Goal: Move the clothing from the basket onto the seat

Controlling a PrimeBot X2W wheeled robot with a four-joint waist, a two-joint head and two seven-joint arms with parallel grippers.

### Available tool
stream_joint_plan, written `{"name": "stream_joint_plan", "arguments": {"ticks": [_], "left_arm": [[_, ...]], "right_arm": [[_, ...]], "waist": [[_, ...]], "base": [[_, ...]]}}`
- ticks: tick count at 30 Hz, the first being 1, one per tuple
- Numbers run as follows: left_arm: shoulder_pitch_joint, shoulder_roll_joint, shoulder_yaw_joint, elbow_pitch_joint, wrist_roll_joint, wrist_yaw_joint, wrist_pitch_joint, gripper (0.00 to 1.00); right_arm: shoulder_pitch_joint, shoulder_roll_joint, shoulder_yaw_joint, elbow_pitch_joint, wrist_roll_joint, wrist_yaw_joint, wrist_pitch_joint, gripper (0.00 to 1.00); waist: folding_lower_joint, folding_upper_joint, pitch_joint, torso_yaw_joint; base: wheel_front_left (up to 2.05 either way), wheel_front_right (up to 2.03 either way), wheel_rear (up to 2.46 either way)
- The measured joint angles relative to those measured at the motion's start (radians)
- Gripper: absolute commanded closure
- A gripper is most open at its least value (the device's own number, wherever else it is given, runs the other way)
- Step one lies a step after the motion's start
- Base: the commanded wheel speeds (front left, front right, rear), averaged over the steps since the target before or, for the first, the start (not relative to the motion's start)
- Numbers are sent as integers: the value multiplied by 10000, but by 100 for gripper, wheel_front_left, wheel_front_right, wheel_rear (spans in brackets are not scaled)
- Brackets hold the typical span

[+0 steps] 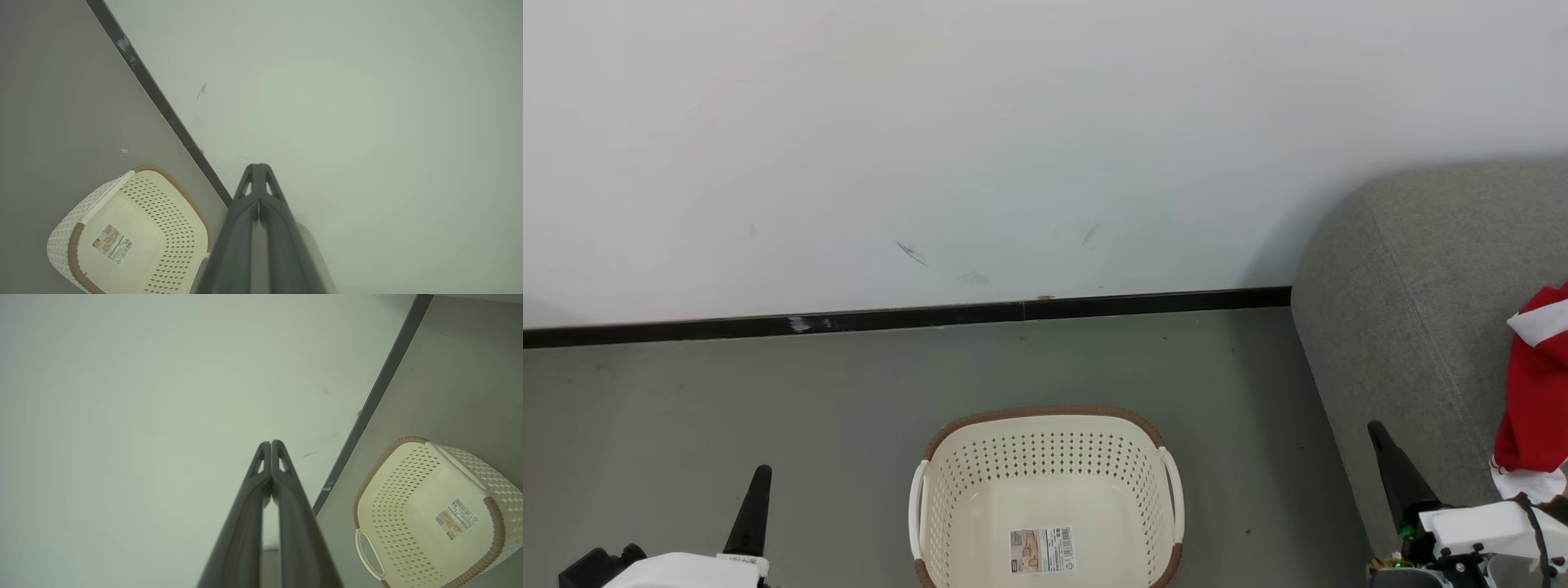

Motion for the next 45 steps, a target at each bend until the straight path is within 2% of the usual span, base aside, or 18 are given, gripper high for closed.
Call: {"name": "stream_joint_plan", "arguments": {"ticks": [23, 45], "left_arm": [[-148, -46, 464, 176, -2178, -602, 566, 100], [-263, -54, 483, 245, -2197, -604, 566, 100]], "right_arm": [[-293, -173, -221, 138, 2466, 0, 410, 100], [-304, -174, -274, 224, 2466, 2, 414, 100]], "waist": [[-2, 0, -46, -81], [-3, 0, -46, -81]], "base": [[0, 0, 0], [0, 0, 0]]}}
